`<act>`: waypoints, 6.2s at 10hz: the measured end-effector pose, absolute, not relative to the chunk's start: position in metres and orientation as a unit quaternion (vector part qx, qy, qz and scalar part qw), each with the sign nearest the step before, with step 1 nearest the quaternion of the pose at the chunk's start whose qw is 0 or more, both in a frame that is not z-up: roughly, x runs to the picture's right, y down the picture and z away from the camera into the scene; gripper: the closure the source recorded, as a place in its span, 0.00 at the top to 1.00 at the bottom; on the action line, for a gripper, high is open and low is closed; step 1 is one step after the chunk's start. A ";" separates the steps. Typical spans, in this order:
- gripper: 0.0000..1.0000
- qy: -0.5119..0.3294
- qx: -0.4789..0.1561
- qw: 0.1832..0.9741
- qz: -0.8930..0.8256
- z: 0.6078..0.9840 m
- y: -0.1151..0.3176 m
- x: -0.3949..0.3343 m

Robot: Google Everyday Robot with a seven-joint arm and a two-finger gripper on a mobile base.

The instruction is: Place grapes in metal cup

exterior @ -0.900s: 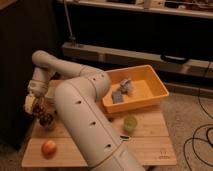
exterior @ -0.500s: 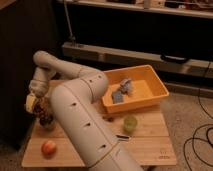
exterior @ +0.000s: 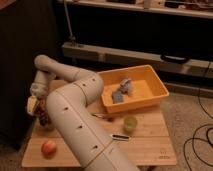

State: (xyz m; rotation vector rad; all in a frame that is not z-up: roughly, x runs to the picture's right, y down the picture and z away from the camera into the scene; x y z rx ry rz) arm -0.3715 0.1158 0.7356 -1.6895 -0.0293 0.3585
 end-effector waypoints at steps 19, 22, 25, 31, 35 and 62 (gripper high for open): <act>0.00 -0.014 -0.744 0.649 0.156 0.736 0.116 -0.372; 0.00 -0.014 -0.744 0.649 0.156 0.736 0.116 -0.372; 0.00 -0.025 -0.729 0.667 0.153 0.735 0.113 -0.375; 0.00 -0.102 -0.679 0.718 0.115 0.728 0.115 -0.384; 0.00 -0.102 -0.679 0.718 0.114 0.727 0.115 -0.386; 0.00 -0.247 -0.670 0.700 0.022 0.731 0.140 -0.366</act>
